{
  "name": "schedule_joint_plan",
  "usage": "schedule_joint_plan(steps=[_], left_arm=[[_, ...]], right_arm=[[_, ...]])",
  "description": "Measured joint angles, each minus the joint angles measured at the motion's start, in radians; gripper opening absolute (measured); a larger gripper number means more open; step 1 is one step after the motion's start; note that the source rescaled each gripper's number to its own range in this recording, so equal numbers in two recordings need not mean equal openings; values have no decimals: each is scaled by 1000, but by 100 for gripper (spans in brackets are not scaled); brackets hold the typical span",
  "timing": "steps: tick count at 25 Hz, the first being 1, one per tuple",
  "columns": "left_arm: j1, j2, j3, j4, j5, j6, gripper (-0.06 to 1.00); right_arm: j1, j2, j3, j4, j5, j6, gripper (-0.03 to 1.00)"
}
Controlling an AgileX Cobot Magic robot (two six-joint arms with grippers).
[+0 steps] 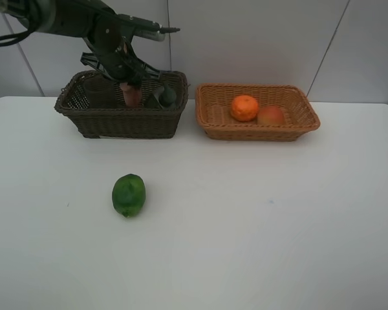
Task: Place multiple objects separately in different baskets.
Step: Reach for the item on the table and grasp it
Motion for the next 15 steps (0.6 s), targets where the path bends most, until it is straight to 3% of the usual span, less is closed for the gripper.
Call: schedule_joint_plan(steps=[1,4,6,9,15], left_arm=[[0,-1,0,0,2,0,49],[0,-16,0,0,3,0,79],[0,-33,0,0,6,0,91],[0,-62,0,-3,27,9,97],[-14,-138,0,-17,130,20,98]], right_arm=[[0,0,0,0,0,0,88],[0,0,0,0,0,0,88],[0,0,0,0,0,0,88],[0,0,0,0,0,0,88],[0,0,0,0,0,0,88]])
